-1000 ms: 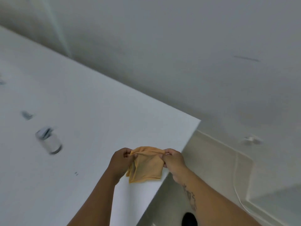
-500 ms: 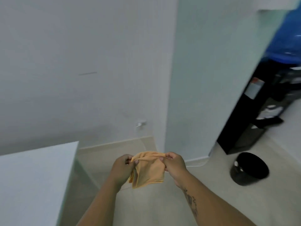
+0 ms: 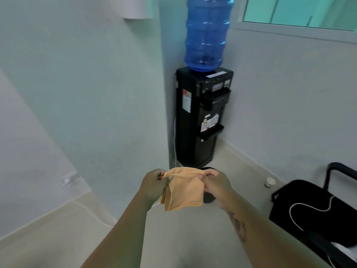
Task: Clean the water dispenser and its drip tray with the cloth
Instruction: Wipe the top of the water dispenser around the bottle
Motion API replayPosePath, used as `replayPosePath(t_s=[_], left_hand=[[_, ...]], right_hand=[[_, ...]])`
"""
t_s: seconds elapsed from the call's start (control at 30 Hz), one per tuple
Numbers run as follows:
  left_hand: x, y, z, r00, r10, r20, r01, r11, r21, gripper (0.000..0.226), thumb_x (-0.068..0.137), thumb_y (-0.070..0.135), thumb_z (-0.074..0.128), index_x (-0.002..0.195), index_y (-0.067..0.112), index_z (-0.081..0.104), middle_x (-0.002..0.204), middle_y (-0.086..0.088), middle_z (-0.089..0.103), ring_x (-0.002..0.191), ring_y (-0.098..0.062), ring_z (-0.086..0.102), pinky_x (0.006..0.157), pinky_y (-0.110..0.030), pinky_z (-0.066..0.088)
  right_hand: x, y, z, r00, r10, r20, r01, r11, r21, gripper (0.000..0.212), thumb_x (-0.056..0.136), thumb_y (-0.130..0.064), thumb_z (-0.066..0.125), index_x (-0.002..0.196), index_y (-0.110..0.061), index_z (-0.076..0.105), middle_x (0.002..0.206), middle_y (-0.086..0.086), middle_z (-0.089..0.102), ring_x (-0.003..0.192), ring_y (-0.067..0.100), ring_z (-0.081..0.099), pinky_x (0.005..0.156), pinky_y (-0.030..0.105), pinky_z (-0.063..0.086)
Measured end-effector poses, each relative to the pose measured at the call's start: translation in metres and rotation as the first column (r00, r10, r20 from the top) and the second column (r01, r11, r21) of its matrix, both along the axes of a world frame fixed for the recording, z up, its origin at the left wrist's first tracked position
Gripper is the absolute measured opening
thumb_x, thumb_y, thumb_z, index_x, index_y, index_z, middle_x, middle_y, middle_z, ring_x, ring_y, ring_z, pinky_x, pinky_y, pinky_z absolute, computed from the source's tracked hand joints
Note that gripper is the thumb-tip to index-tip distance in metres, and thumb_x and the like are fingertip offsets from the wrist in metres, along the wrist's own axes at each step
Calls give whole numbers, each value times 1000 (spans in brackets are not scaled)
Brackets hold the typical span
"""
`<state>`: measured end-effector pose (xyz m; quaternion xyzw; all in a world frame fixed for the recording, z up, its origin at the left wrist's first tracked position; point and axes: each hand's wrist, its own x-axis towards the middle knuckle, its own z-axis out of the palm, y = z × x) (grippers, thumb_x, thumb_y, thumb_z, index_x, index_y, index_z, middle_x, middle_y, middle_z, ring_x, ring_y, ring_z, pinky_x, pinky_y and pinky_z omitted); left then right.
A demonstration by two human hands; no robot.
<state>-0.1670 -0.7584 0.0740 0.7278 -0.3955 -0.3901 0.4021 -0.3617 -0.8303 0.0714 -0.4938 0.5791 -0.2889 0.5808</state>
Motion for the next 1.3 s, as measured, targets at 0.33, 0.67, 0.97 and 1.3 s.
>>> replayPosePath(t_s=[0.33, 0.67, 0.97, 1.3], left_hand=[[-57, -200, -2, 986, -160, 38, 161, 987, -19, 10, 93, 28, 64, 94, 19, 68, 95, -5, 67, 85, -18, 61, 73, -29, 48], [-2, -414, 24, 973, 28, 229, 14, 984, -180, 19, 104, 28, 41, 95, 16, 52, 88, 1, 57, 85, -20, 54, 69, -34, 39], [66, -558, 79, 865, 204, 458, -81, 958, -274, 27, 103, 40, 42, 95, 18, 56, 91, -1, 60, 85, -23, 55, 74, -35, 44], [76, -718, 79, 823, 265, 502, -255, 963, -90, 15, 99, 30, 51, 93, 17, 58, 88, 2, 57, 90, -21, 55, 66, -27, 40]], right_hand=[[-61, -170, -7, 977, -211, -23, 211, 977, 10, 5, 91, -16, 64, 87, -15, 62, 101, 15, 66, 90, 27, 64, 70, 36, 59], [17, -366, 35, 990, -124, 69, 123, 992, 29, 13, 97, -17, 57, 108, -10, 59, 113, 17, 65, 101, 32, 67, 66, 34, 60], [85, -511, 85, 985, 20, 173, -19, 1000, -7, 19, 99, -17, 56, 116, -8, 59, 106, 16, 64, 88, 26, 70, 70, 34, 61], [101, -677, 98, 914, -54, 403, -68, 957, 282, 26, 95, 0, 54, 121, 1, 53, 107, 21, 64, 84, 26, 68, 56, 28, 59]])
